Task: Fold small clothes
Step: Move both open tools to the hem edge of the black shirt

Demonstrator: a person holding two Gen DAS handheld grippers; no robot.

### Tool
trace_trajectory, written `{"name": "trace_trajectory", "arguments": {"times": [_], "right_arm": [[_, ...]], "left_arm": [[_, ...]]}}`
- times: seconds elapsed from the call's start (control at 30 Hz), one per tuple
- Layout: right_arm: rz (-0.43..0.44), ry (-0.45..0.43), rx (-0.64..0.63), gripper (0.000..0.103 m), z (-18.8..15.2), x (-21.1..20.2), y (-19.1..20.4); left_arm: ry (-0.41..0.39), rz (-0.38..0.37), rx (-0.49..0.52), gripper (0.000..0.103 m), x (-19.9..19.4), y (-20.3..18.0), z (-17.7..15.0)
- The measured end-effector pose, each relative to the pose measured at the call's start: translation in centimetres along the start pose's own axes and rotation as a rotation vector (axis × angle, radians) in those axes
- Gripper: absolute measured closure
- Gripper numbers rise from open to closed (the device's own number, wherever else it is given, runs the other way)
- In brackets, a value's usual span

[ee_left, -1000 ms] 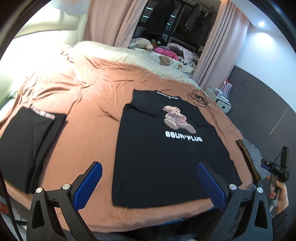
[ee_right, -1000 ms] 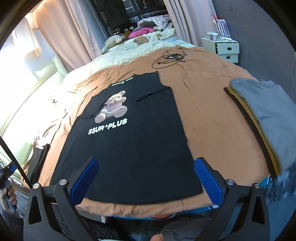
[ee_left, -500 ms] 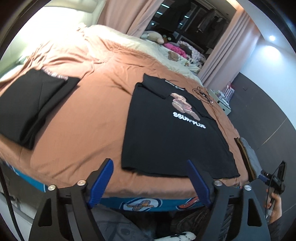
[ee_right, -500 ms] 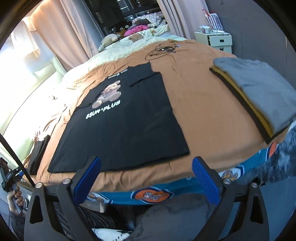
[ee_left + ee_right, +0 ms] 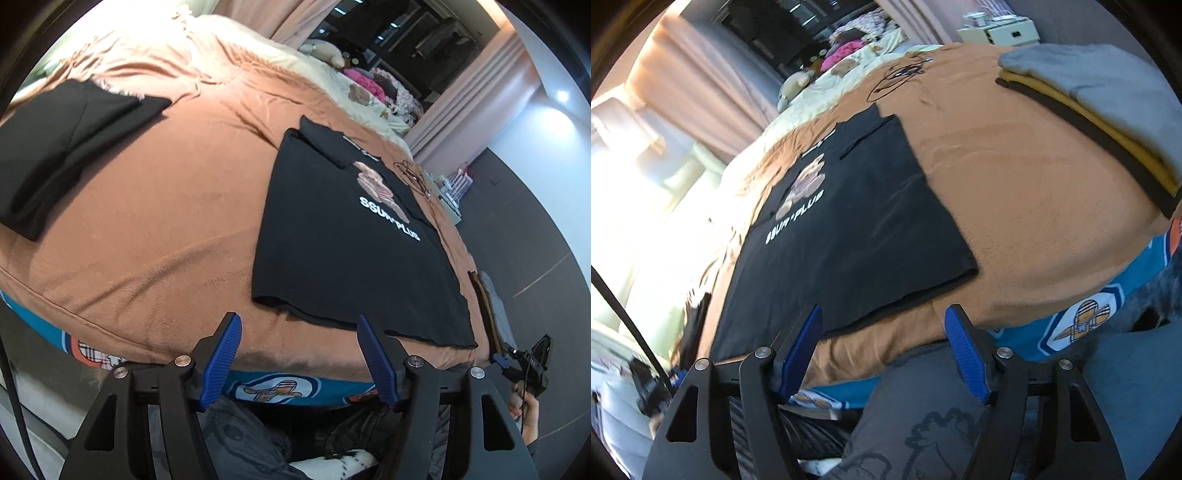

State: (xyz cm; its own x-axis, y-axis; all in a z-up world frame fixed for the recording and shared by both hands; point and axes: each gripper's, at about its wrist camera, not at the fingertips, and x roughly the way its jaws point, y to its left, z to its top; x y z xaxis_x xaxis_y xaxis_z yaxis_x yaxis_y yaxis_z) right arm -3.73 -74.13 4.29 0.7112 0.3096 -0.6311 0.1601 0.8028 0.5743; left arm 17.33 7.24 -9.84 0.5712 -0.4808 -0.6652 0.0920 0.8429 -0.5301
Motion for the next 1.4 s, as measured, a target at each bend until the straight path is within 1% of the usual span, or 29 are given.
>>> {"name": "trace_trajectory", "arguments": {"times": [0.13,0.27,0.37,0.43,0.47,0.5,0.67,0.77,0.8,0.83,0.87,0.9,0.93,1.03,1.1,1.13,1.17,1.2,1.3,1.4], "right_arm": [[0.016,-0.008,0.071,0.036,0.6,1.1,-2.6],[0.032,-0.001,0.108,0.036,0.7,3.1,-3.9],[0.025,0.004,0.133,0.036,1.1,4.5,-4.7],[0.031,0.005,0.155,0.040,1.3,5.3,-5.2],[0.040,0.007,0.168,0.045,1.3,5.8,-5.3],[0.054,0.006,0.181,0.047,1.3,6.0,-5.5],[0.130,-0.019,0.260,0.048,0.7,6.7,-6.6],[0.181,-0.027,0.300,0.048,0.2,7.2,-7.4],[0.198,-0.027,0.305,0.050,0.1,7.5,-7.4],[0.213,-0.024,0.308,0.053,0.1,7.7,-7.3],[0.223,-0.018,0.308,0.059,0.1,8.1,-7.4],[0.230,-0.010,0.308,0.061,0.1,8.5,-7.2],[0.229,-0.006,0.305,0.062,0.2,9.0,-7.3],[0.200,-0.002,0.303,0.072,0.8,10.5,-7.4],[0.191,-0.005,0.312,0.087,1.0,10.7,-7.5],[0.182,-0.009,0.312,0.091,1.1,10.5,-7.5],[0.172,-0.020,0.307,0.097,1.3,10.3,-7.5],[0.170,-0.027,0.301,0.099,1.4,10.1,-7.0],[0.169,-0.052,0.293,0.099,1.4,9.2,-6.4],[0.166,-0.053,0.287,0.099,1.2,8.9,-6.3]], "left_arm": [[0.019,-0.015,-0.047,0.036,1.8,1.0,0.8],[0.045,-0.015,-0.084,0.036,3.9,1.6,1.5],[0.067,-0.016,-0.105,0.036,5.3,2.0,1.8],[0.084,-0.022,-0.113,0.036,6.1,2.0,1.9],[0.093,-0.021,-0.118,0.036,6.4,2.1,1.9],[0.102,-0.019,-0.129,0.036,6.7,2.2,1.8],[0.112,-0.032,-0.174,0.036,7.3,2.4,1.9],[0.116,-0.067,-0.234,0.036,7.5,3.0,1.8],[0.116,-0.075,-0.252,0.036,7.5,3.2,1.7],[0.113,-0.077,-0.266,0.036,7.4,3.4,1.7],[0.109,-0.080,-0.275,0.036,7.2,3.4,1.6],[0.103,-0.088,-0.290,0.036,6.9,3.6,1.4],[0.103,-0.098,-0.304,0.036,6.8,3.6,1.2],[0.104,-0.125,-0.345,0.036,6.8,3.8,0.8],[0.101,-0.137,-0.361,0.036,6.8,3.7,0.7],[0.099,-0.145,-0.367,0.036,6.9,3.6,0.6],[0.101,-0.157,-0.375,0.036,7.0,3.4,0.5],[0.103,-0.168,-0.383,0.036,7.2,3.2,0.4],[0.109,-0.196,-0.406,0.036,7.9,2.6,-0.1],[0.094,-0.200,-0.410,0.036,8.1,2.0,-0.3]]}}
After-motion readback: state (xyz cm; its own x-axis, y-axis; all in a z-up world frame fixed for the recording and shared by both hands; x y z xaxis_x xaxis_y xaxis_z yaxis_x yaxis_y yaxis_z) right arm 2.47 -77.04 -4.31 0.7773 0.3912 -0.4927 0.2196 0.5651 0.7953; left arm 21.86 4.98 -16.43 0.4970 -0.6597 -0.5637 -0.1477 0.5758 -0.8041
